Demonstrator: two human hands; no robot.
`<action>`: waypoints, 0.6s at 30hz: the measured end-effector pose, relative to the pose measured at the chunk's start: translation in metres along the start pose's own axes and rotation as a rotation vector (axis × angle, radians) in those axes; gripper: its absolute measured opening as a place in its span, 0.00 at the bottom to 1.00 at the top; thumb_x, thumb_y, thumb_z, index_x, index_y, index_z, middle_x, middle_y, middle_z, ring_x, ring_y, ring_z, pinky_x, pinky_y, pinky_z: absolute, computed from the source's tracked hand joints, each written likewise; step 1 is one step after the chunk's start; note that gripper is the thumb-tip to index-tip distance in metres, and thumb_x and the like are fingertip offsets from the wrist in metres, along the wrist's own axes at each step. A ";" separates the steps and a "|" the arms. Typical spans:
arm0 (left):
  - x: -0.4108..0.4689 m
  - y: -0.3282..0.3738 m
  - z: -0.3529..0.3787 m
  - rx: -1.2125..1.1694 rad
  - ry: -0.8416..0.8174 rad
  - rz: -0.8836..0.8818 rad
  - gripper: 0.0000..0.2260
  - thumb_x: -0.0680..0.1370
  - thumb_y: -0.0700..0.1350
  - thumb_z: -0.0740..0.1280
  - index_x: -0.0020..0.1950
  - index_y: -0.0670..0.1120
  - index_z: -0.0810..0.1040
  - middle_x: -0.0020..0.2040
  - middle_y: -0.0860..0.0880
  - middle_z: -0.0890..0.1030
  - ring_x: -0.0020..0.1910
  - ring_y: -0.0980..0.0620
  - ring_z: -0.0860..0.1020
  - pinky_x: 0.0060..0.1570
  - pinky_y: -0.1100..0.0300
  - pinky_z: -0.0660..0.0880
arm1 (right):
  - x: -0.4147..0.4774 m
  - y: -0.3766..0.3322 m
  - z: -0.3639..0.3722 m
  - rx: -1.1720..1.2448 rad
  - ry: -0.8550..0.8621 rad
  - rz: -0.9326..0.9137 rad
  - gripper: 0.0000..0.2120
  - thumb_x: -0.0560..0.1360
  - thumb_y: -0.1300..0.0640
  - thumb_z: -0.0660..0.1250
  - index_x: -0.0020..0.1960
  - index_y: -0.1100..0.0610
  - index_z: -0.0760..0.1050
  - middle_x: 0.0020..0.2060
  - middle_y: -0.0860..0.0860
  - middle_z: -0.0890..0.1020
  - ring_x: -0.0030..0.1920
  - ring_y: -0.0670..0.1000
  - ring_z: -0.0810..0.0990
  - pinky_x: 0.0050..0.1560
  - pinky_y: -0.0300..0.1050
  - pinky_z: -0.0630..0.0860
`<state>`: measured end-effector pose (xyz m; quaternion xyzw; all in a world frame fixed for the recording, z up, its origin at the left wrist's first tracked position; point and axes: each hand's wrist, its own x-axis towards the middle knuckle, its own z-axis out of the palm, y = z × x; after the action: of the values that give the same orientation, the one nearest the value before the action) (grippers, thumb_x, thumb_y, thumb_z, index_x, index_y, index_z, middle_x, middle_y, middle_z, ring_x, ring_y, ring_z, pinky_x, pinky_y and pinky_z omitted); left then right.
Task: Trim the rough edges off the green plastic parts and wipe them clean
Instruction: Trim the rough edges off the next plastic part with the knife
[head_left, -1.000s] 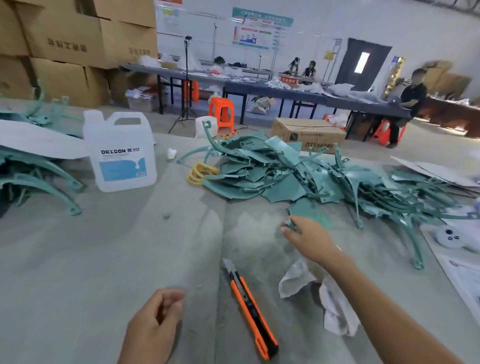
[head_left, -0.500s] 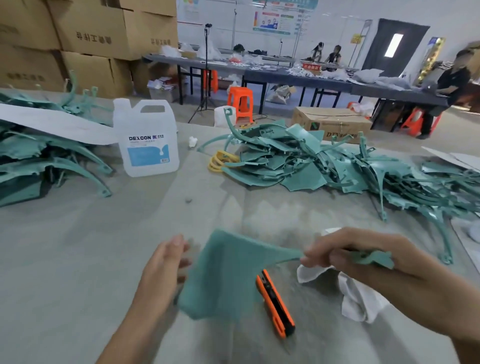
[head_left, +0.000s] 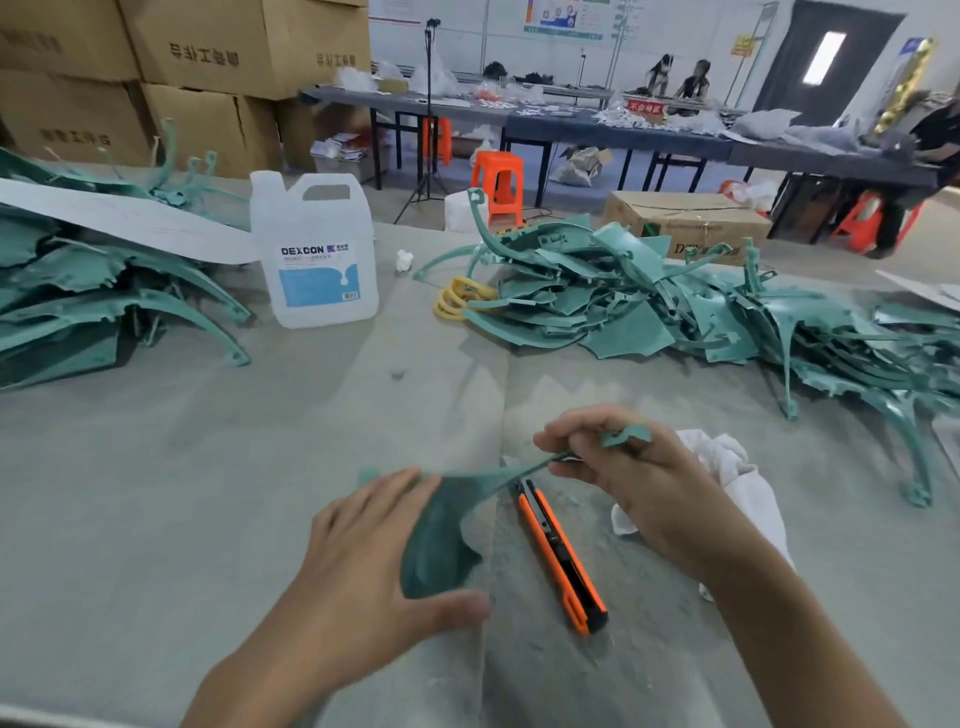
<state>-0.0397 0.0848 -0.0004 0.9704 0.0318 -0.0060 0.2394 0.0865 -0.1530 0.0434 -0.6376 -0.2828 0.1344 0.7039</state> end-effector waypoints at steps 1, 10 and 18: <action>0.003 0.000 0.007 0.040 -0.034 -0.006 0.57 0.55 0.88 0.50 0.79 0.65 0.42 0.74 0.70 0.40 0.72 0.70 0.35 0.71 0.65 0.35 | 0.004 0.005 0.005 0.040 0.017 0.019 0.08 0.77 0.53 0.68 0.52 0.52 0.85 0.52 0.58 0.85 0.59 0.58 0.83 0.58 0.48 0.80; 0.021 -0.036 0.045 0.204 0.094 -0.099 0.36 0.76 0.73 0.47 0.79 0.57 0.61 0.81 0.57 0.58 0.79 0.55 0.56 0.72 0.56 0.55 | -0.012 0.055 0.008 -0.900 0.252 0.294 0.11 0.79 0.53 0.69 0.59 0.44 0.71 0.51 0.43 0.77 0.49 0.46 0.77 0.48 0.40 0.73; 0.025 -0.013 0.055 0.399 0.093 -0.084 0.46 0.66 0.80 0.33 0.69 0.56 0.68 0.68 0.55 0.68 0.64 0.50 0.66 0.62 0.54 0.63 | -0.031 0.071 0.019 -1.340 0.051 0.411 0.16 0.81 0.39 0.61 0.61 0.48 0.75 0.50 0.50 0.79 0.56 0.54 0.77 0.52 0.48 0.69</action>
<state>-0.0150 0.0723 -0.0562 0.9956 0.0814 0.0227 0.0405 0.0630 -0.1441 -0.0320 -0.9777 -0.1619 0.0464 0.1258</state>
